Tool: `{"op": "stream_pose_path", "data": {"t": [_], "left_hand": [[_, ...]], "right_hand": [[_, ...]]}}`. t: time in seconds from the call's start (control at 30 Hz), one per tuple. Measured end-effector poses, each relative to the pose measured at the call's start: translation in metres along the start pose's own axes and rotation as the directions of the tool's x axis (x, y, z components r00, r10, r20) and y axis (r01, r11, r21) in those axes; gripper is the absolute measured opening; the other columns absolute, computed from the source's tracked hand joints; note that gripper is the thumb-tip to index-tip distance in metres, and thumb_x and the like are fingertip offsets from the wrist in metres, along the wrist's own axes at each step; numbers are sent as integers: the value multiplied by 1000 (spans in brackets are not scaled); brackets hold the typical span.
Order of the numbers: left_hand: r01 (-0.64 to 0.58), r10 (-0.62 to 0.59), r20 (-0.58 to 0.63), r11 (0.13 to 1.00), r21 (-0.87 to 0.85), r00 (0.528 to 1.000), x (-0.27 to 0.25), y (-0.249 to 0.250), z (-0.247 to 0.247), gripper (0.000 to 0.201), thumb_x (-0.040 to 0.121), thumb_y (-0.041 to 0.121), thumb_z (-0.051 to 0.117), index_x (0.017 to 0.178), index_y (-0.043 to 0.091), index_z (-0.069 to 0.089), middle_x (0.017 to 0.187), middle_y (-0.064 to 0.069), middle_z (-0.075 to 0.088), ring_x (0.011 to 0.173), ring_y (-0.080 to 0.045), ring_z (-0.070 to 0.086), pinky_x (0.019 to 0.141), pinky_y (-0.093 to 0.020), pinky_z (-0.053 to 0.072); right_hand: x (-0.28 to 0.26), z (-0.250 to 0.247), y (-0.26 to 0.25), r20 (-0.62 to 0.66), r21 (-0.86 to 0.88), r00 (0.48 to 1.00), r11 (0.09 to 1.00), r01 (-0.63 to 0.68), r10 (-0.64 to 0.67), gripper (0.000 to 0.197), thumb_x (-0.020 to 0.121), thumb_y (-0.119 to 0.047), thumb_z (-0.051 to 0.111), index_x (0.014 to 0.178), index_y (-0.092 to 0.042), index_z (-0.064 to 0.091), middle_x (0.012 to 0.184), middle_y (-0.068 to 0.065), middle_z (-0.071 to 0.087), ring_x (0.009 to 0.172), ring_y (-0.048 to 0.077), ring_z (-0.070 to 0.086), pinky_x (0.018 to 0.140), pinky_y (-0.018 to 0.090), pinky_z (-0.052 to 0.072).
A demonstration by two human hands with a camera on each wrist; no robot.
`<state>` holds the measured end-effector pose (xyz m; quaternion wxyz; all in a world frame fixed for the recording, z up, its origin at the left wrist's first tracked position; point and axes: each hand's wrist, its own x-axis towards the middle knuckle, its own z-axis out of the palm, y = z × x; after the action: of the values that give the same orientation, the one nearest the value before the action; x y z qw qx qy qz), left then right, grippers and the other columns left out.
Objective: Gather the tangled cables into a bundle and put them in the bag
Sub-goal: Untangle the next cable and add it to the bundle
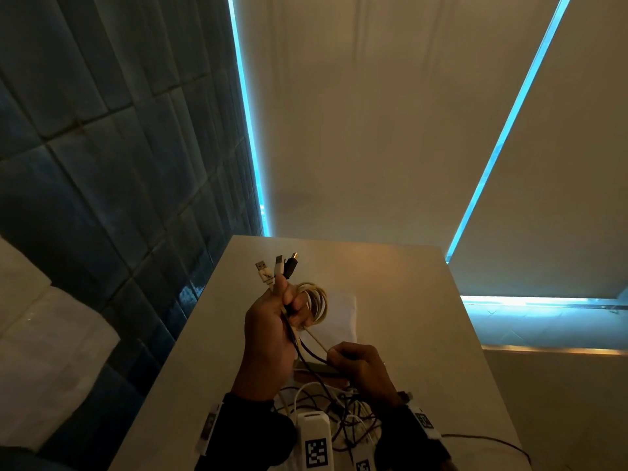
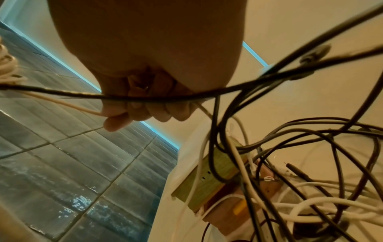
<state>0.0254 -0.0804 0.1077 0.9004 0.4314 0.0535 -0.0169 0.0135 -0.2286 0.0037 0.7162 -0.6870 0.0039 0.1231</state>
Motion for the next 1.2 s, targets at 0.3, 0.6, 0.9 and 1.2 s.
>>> {"op": "stream_pose_path", "data": {"t": [0.3, 0.6, 0.9, 1.2], "left_hand": [[-43, 44, 13, 997, -71, 999, 0, 15, 3, 45, 100, 31, 32, 58, 16, 41, 58, 0, 38, 46, -10, 28, 56, -29, 22], [-41, 45, -27, 991, 124, 999, 7, 12, -1, 40, 100, 29, 34, 64, 13, 36, 56, 0, 37, 43, -9, 28, 50, -26, 26], [90, -61, -137, 971, 220, 989, 7, 1, 5, 44, 101, 28, 38, 62, 10, 42, 57, -5, 56, 52, -15, 54, 55, -25, 50], [57, -58, 46, 998, 26, 997, 4, 4, 6, 38, 90, 38, 41, 63, 12, 43, 73, -12, 60, 77, -27, 58, 81, -43, 40]], "right_hand": [[13, -12, 37, -45, -57, 999, 998, 9, -12, 24, 91, -4, 60, 68, -6, 66, 62, 5, 54, 60, 16, 49, 57, 23, 40], [18, -14, 15, -299, -194, 945, 978, 80, -137, 22, 91, -9, 58, 70, -9, 62, 48, -10, 43, 47, 6, 36, 51, 23, 31], [-6, 16, -82, -114, 46, 878, 880, 472, -465, 18, 95, -16, 54, 86, 0, 56, 57, -6, 43, 48, 11, 30, 46, 23, 28], [-9, 16, -73, 78, -16, 915, 918, 397, -395, 15, 95, -11, 56, 82, -11, 66, 60, -5, 45, 55, 10, 37, 53, 20, 33]]}}
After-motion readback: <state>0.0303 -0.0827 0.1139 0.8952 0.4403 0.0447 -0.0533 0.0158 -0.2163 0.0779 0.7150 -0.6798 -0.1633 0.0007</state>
